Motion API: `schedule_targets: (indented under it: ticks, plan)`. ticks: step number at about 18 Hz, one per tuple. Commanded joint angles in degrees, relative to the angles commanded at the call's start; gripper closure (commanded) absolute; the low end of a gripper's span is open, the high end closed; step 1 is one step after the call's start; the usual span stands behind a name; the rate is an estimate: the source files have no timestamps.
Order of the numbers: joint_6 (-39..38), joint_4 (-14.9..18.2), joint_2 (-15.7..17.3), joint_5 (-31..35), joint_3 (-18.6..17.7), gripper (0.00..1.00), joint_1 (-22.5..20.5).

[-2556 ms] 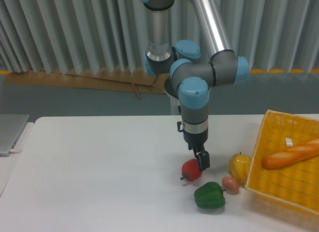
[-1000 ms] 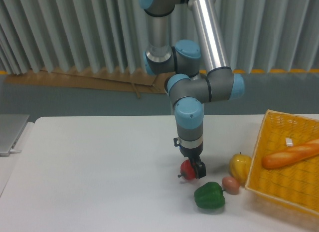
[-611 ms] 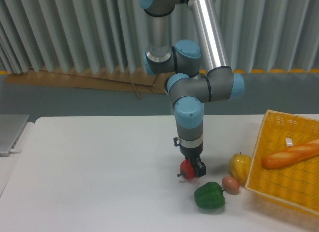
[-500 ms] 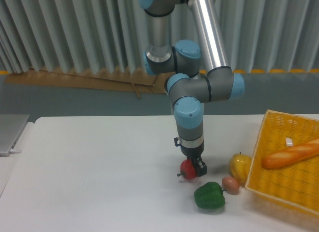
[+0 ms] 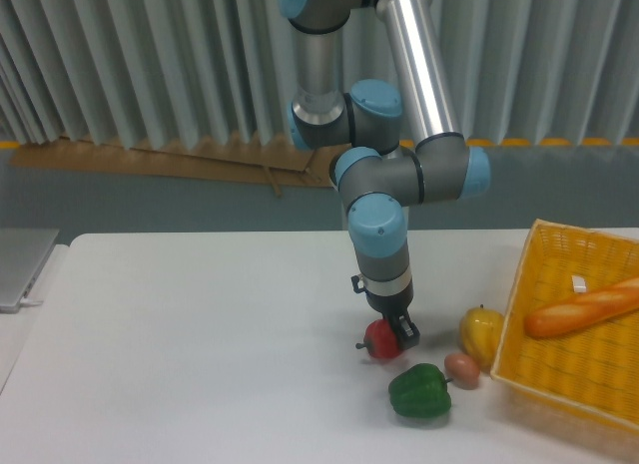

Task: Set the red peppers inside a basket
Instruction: 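Close the gripper around the red bell pepper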

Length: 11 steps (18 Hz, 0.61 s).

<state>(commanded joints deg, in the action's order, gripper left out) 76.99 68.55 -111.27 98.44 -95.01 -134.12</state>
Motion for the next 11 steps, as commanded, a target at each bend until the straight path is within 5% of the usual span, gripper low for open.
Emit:
schedule_targets:
  ticks: [11]
  plan:
    - [-2.64, -2.90, -2.28, 0.00, 0.44, 0.00, 1.41]
